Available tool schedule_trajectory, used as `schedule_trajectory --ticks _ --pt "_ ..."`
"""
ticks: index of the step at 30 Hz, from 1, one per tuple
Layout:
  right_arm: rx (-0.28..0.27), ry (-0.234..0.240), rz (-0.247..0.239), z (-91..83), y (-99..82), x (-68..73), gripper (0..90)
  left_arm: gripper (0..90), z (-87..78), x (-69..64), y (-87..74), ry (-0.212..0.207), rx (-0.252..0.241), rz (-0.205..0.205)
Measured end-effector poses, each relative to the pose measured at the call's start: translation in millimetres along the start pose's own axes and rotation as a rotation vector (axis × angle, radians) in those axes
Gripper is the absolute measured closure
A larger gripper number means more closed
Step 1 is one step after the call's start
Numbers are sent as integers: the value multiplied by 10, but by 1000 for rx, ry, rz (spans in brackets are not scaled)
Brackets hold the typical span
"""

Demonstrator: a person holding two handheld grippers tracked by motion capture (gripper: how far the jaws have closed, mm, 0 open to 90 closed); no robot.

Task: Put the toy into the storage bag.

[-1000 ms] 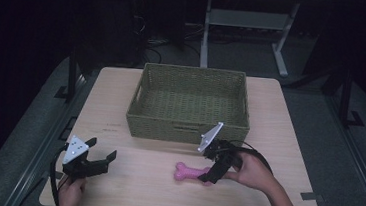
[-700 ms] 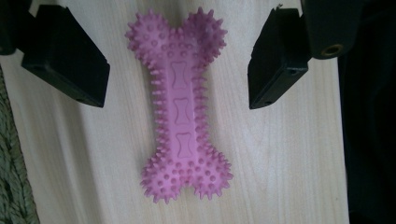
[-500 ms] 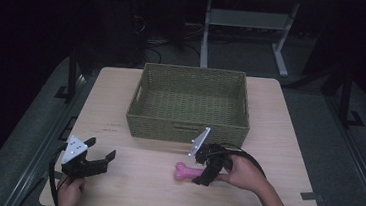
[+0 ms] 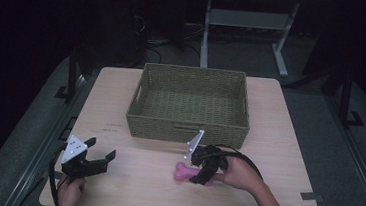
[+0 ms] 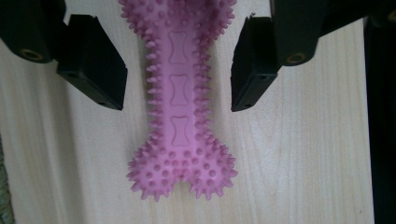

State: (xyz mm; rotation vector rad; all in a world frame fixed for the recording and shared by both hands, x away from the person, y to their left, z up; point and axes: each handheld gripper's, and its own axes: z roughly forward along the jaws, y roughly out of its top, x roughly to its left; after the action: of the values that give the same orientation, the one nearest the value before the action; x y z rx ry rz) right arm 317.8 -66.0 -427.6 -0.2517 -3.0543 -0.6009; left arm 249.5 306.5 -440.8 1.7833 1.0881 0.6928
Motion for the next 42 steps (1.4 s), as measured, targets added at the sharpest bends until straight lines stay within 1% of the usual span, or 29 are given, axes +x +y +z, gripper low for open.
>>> schedule_trajectory --ticks 7,9,10,15,16,17,20,27,28,31,34,37,38,41,42 --pt "15 5 -15 55 18 5 418 138 5 3 -2 -2 2 -4" --pt "20 -1 -23 65 17 11 429 138 11 -1 -2 -5 2 -3" --pt "19 -1 -27 69 9 8 449 139 12 -4 -2 -5 3 -2" --pt "25 -6 -31 80 3 2 484 138 17 3 0 -5 4 -3" --pt "34 -14 -38 90 3 9 484 138 17 3 0 -5 5 -3" --pt "34 -14 -38 90 3 9 484 138 17 3 -1 -5 4 -2" --pt "33 -35 -61 105 8 30 506 139 16 4 -3 -9 4 -4" --pt "44 -45 -76 125 20 49 537 138 8 7 -1 -8 3 -2" --pt "48 -37 -76 129 19 50 565 139 8 9 -3 -6 2 -4" --pt "48 -34 -77 127 19 51 572 138 8 18 -3 -7 1 -11" --pt "44 -30 -78 118 11 42 578 139 11 14 -1 -6 0 -9" --pt "42 -23 -65 91 -13 27 580 138 10 13 -4 -6 1 -7" --pt "26 -15 -54 61 -29 12 581 138 10 14 -4 -6 1 -9" --pt "12 -10 -46 23 -44 1 581 138 14 15 0 -9 1 -11" --pt "2 -1 -32 -14 -63 -7 581 138 13 12 1 -8 2 -5"
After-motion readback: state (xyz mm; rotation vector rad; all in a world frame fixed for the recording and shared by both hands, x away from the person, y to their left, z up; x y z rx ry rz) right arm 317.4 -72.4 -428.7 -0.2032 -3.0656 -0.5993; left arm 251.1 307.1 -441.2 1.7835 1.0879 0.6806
